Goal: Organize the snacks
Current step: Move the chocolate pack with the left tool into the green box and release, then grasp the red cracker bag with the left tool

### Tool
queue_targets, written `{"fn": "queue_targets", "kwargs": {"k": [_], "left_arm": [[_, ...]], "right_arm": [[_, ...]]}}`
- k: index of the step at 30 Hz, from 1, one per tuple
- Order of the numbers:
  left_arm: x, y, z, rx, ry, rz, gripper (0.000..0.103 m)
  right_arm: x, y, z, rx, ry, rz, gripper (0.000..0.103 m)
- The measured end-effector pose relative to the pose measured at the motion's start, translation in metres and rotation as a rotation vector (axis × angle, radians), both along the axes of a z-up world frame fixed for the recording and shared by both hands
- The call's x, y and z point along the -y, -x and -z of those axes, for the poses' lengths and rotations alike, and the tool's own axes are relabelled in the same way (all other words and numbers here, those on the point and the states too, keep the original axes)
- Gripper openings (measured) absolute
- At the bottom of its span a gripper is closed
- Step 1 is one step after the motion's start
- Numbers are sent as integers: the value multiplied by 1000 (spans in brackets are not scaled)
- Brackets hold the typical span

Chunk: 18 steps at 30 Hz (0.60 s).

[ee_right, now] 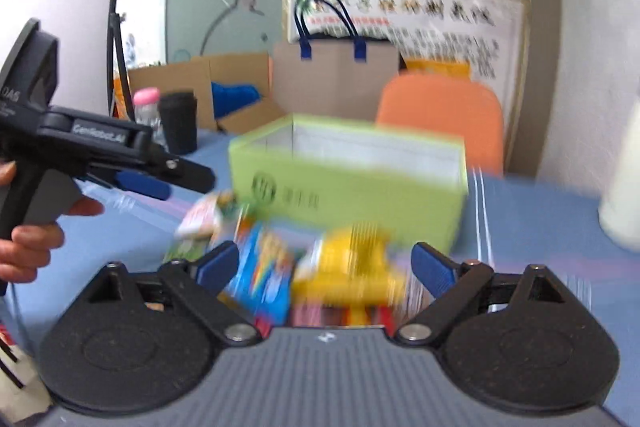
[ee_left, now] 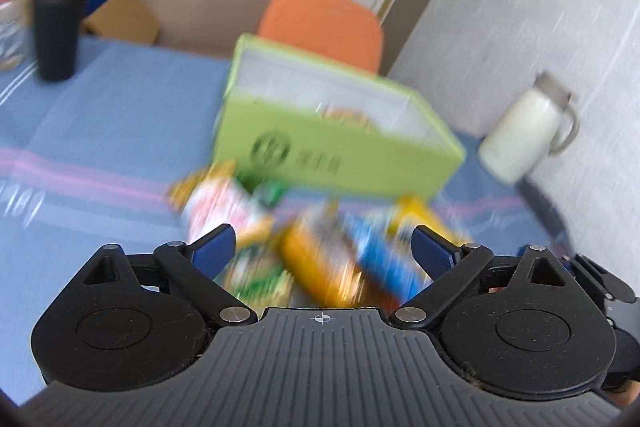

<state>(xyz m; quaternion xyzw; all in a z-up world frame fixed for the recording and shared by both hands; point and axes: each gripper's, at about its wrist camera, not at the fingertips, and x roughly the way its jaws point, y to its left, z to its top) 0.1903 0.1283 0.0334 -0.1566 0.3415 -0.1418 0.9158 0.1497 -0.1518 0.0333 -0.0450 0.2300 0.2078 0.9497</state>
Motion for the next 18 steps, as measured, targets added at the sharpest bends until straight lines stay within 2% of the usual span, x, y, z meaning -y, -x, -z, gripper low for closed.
{"fn": "queue_targets", "kwargs": {"k": [3,6,10,13,16,18], "left_arm": [[-3,36,12,-54,-49,-44,84],[-8,56,18,-90,-35,-74,84],[-14,61,19,-95,-16,-98,84],[-19,54,22,-125,37,-84,84],[-18,46,26,-164,58,-46,81],[-15,43,29,-175,42,-25,81]], "right_arm": [[-1,32,21,-87,-44,-31,93],[-15,48,33,-137,-54,-85,93],[-36,53,29,-122,-75,-152,93],[-63,54,24,-75,-39,-239,93],[-88,48,32,-90,-16,-287,93],[-99,42,40,-108,4,-298,92]]}}
